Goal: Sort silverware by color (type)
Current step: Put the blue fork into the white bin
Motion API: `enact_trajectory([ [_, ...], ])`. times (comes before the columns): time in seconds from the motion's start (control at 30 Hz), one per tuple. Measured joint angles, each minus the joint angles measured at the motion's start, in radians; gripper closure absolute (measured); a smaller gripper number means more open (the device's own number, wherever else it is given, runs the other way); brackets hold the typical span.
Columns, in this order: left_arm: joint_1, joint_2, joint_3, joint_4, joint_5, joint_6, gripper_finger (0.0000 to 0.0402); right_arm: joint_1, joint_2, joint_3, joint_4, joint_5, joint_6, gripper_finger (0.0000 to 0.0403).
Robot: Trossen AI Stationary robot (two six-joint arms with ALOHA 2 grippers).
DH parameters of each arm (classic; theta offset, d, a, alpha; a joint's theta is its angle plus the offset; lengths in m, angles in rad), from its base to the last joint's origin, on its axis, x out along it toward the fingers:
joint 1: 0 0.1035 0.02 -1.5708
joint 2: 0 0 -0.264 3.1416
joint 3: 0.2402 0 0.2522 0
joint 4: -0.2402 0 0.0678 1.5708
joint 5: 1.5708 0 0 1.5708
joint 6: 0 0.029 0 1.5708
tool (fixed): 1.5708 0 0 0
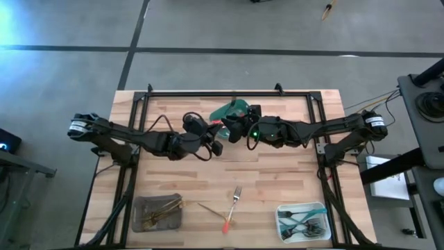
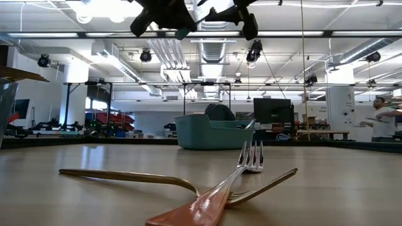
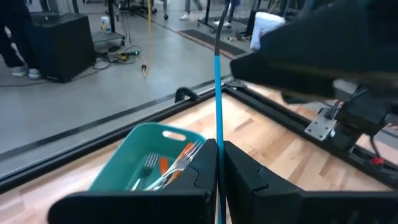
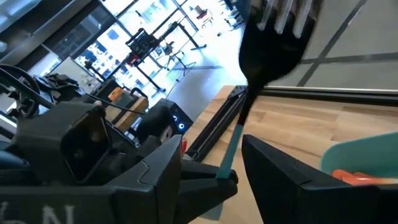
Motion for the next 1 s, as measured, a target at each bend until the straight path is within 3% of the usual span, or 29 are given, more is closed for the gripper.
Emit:
enact_trajectory([
  [0.17,-0.001,0.009,0.001,0.056,0.094,0.028,0.0401,-0.001,0.000,0.000,0.000,0.000,-0.001,0.0249],
  [0.33,-0.002,0.036,0.001,0.073,0.104,0.025,0.0401,-0.001,0.001,0.000,-0.003,0.001,-0.005,0.0265],
  [0.7,-0.002,0.032,0.001,0.080,0.093,0.025,0.0401,-0.002,0.001,0.000,-0.002,0.005,-0.021,0.0388],
  [1.0,-0.002,0.032,0.001,0.080,0.093,0.056,0.0401,-0.002,-0.007,0.000,-0.018,-0.016,-0.054,0.0392],
])
